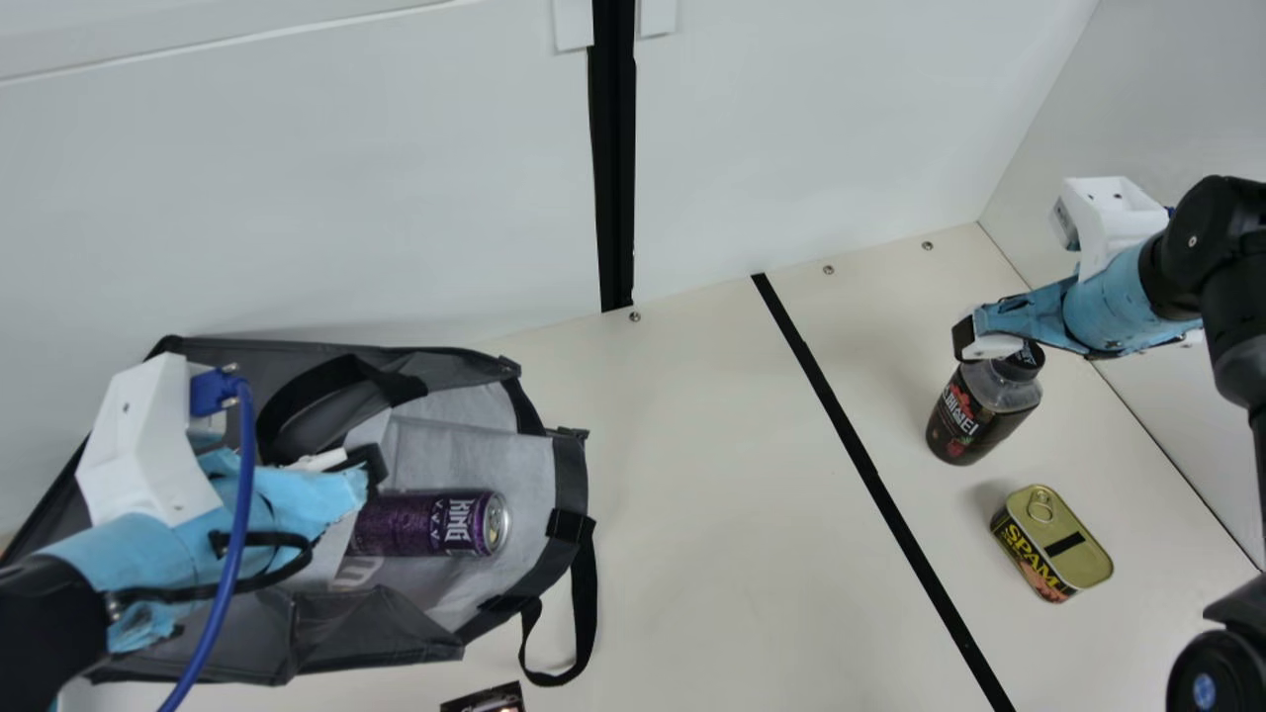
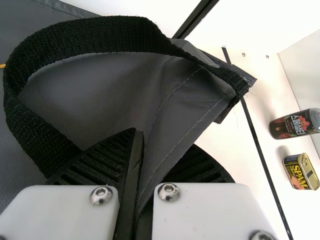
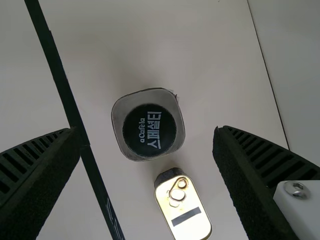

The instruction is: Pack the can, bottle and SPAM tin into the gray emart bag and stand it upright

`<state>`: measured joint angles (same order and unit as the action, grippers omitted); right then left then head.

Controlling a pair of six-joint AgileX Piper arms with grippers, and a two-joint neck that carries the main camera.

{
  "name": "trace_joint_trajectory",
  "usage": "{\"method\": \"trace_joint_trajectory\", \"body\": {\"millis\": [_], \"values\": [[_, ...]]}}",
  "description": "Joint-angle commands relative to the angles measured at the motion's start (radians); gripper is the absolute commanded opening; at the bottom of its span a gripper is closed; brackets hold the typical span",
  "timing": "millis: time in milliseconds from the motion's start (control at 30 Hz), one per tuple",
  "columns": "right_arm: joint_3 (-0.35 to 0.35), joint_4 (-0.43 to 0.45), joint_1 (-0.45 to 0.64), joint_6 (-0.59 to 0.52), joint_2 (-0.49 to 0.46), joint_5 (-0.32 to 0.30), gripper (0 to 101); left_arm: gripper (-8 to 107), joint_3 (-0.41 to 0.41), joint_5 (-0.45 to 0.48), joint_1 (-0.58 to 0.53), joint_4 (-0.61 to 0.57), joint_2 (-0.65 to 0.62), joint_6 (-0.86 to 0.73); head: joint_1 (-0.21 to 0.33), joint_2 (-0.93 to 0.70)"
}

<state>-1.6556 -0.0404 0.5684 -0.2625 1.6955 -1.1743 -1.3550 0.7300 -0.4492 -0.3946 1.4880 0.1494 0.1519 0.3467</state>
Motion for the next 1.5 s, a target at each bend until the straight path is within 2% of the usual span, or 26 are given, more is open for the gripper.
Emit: {"method": "trace_joint_trajectory", "body": {"millis": [0,600,1067,1467], "values": [[-0.002,-0.003,0.001,-0.001,0.01,-0.002,95,-8,0.0,0.0,0.0,0.0,0.0,0.0,0.023,0.002],[-0.009,-0.01,0.014,-0.014,0.081,-0.001,95,-8,0.0,0.0,0.0,0.0,0.0,0.0,0.023,0.002],[-0.01,-0.037,0.023,-0.041,0.106,0.002,1,-8,0.0,0.0,0.0,0.0,0.0,0.0,0.023,0.002],[-0.016,-0.069,0.01,-0.081,0.08,0.002,0,-8,0.0,0.0,0.0,0.0,0.0,0.0,0.023,0.002]]}}
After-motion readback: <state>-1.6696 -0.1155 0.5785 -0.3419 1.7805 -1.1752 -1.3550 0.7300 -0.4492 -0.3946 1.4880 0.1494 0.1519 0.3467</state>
